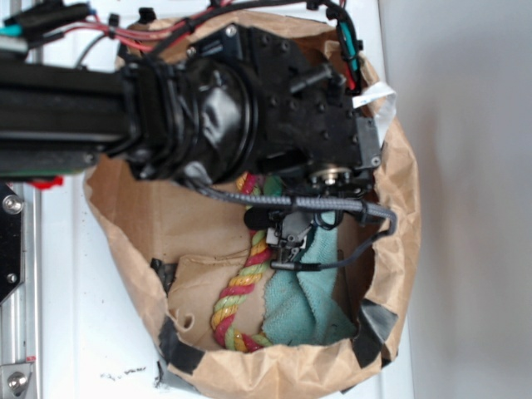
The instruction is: Grab the green ball.
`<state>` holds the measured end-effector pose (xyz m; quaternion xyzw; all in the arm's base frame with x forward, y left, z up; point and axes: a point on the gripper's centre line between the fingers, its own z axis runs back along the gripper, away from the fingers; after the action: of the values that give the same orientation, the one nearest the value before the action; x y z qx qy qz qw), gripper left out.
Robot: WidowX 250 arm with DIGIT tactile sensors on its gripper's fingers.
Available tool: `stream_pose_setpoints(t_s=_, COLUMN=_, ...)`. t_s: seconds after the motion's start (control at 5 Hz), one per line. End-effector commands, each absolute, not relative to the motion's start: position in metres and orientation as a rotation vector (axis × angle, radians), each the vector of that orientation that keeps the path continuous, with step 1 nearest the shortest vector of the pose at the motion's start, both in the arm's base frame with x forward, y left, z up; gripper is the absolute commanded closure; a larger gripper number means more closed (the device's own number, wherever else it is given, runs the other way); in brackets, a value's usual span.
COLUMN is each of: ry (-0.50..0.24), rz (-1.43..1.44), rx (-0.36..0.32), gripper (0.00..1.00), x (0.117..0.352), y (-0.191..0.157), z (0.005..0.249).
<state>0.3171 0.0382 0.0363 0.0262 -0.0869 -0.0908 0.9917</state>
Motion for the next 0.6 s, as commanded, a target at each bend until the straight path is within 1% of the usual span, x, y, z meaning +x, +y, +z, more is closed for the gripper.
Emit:
stream_pose_setpoints(t_s=0.0, ry=-0.178, rz=-0.194, rx=0.035, gripper=0.00, x=0.3196, y=0.0349, z=0.0408)
stream_pose_setpoints(t_s=0.2, ry=-0.184, rz=-0.168, rx=0.035, gripper=1.00, x=0.3213, y=0.0372, z=0.0418)
stream_pose_setpoints(t_s=0.4, ry=-0.186, rz=-0.165, rx=0.040, gripper=1.00, x=0.3215, y=0.0376, z=0.0418)
